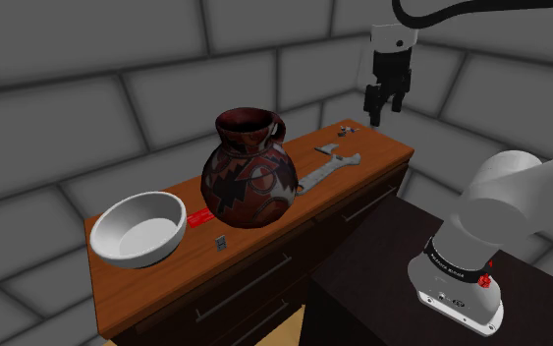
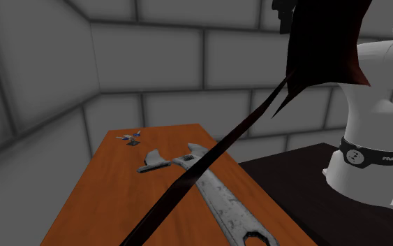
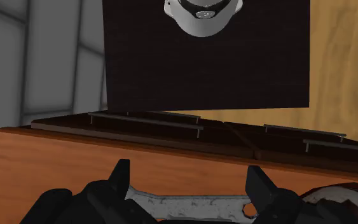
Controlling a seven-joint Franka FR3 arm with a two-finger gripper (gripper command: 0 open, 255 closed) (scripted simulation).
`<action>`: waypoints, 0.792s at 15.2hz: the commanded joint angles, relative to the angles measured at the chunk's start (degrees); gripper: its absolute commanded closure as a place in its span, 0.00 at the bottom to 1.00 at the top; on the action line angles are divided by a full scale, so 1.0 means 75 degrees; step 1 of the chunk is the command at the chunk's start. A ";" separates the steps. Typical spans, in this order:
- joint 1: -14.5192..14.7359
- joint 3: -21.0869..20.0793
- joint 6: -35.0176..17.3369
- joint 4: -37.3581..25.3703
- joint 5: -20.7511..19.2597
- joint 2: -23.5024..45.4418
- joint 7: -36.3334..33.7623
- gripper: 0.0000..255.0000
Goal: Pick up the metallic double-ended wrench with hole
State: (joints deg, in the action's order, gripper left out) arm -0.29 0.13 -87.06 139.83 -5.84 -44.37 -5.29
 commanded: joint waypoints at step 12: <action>-0.1103 -0.0772 -0.3418 0.0939 0.0836 0.2038 -0.4171 0.00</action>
State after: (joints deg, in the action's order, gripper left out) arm -7.87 -5.08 -110.15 146.50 -0.07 -30.67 -33.31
